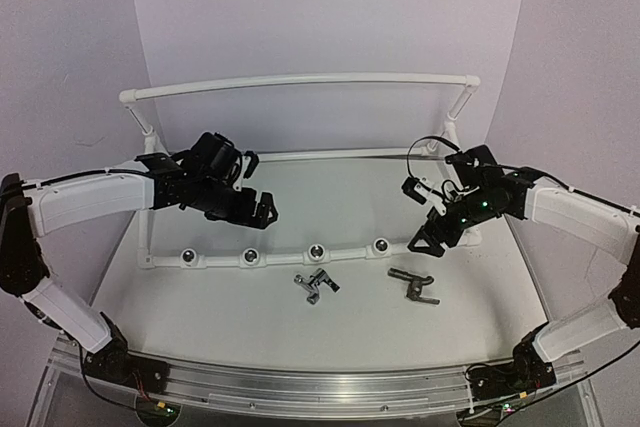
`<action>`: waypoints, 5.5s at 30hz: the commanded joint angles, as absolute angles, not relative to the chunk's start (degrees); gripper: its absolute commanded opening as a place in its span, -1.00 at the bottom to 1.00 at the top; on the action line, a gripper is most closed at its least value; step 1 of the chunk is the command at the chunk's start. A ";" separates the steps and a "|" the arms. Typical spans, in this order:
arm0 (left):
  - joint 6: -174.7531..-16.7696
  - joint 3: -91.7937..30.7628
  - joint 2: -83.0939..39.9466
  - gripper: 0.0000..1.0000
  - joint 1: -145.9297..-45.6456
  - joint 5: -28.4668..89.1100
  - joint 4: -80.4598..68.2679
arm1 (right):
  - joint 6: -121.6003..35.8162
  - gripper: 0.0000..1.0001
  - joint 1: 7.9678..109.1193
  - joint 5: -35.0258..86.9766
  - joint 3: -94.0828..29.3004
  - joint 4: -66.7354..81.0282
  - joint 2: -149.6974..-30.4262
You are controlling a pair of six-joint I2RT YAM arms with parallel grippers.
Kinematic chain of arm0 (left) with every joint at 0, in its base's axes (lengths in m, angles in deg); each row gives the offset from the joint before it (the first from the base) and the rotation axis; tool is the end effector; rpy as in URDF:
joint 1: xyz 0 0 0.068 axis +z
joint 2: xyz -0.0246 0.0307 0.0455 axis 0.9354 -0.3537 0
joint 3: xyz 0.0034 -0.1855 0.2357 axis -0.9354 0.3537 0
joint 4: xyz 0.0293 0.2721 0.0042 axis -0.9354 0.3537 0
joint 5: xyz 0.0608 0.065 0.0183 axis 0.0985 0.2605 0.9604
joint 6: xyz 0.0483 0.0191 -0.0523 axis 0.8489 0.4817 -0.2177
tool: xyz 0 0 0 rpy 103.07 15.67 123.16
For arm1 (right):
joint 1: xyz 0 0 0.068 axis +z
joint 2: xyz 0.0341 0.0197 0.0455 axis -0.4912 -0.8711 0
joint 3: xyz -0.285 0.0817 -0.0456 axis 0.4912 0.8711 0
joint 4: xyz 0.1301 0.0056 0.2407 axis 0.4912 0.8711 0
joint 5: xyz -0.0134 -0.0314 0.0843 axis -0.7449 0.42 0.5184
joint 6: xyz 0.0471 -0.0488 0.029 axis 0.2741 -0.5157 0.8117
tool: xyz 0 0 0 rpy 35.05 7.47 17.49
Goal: Install the water faucets
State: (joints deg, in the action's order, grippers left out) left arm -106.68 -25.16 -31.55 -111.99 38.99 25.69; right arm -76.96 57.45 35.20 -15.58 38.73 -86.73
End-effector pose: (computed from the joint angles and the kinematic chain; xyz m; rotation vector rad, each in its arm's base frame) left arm 0.2578 -0.2373 0.2781 0.4314 2.4399 -0.5017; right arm 0.2609 0.1591 0.2684 -1.2459 2.1036 0.3678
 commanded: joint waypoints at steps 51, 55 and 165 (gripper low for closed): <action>-109.99 -36.80 -37.86 0.99 -111.65 4.79 13.83 | -101.09 -1.00 66.01 32.50 -24.15 56.37 -85.67; -114.46 -40.53 -42.89 0.98 -111.65 -4.78 11.18 | -100.92 -1.00 70.85 29.89 -30.29 56.57 -88.24; -113.50 -14.86 -17.63 -1.00 -107.49 -13.89 -30.87 | -38.63 -0.08 76.77 77.51 -61.23 23.28 -109.10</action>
